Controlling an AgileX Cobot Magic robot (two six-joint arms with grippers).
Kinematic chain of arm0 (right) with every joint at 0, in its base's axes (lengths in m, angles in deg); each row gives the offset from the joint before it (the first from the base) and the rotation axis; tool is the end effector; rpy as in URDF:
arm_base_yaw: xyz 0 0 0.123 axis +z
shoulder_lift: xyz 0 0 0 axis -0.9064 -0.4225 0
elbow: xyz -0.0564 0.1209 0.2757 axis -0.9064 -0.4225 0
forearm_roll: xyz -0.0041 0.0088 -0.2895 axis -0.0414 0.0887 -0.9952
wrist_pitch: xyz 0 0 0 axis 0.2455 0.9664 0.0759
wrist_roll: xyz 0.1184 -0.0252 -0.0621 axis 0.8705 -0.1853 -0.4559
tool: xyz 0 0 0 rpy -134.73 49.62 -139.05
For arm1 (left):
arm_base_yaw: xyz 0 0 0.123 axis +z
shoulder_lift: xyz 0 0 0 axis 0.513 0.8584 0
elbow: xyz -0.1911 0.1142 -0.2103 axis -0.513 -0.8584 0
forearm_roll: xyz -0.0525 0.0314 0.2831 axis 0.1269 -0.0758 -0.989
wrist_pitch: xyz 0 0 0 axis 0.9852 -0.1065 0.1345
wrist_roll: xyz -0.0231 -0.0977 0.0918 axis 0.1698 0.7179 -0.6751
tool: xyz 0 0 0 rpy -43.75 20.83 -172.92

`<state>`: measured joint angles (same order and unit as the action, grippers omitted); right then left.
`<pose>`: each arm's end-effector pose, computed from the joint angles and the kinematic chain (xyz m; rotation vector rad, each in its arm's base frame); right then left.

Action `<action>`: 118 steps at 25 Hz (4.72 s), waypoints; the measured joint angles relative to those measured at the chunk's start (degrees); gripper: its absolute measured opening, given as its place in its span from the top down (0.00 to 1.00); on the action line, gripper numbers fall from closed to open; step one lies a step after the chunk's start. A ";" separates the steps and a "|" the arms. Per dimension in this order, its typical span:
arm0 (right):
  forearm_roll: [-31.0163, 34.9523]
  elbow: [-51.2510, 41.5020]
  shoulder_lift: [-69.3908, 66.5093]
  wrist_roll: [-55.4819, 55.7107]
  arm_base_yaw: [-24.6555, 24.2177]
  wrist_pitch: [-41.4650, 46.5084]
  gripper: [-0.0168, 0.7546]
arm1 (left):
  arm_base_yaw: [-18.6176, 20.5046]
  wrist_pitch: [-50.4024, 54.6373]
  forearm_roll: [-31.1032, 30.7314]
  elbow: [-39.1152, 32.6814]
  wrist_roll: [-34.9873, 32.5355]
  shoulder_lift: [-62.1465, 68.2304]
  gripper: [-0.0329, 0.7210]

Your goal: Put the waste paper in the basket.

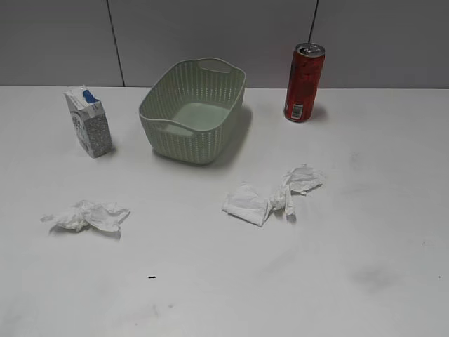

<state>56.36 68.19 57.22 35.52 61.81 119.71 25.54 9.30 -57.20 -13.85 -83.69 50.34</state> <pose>0.0625 0.0069 0.2659 0.0531 1.9787 0.0709 0.0444 -0.0213 0.2807 0.3091 1.9863 -0.0991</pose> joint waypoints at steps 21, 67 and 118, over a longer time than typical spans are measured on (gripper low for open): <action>0.00 0.00 0.00 0.00 0.00 0.00 0.24 | 0.00 0.00 0.00 0.00 0.00 0.00 0.31; -1.07 -0.37 0.00 -0.13 0.00 0.57 0.24 | -14.84 -22.94 4.28 17.58 -13.98 84.46 0.16; -1.12 -0.37 0.00 -0.34 0.00 0.63 0.24 | -18.77 -34.02 11.36 50.57 -14.02 96.61 0.91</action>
<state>55.24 67.81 57.22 35.18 61.81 120.35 6.77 -24.72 -45.85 36.73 -97.71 146.96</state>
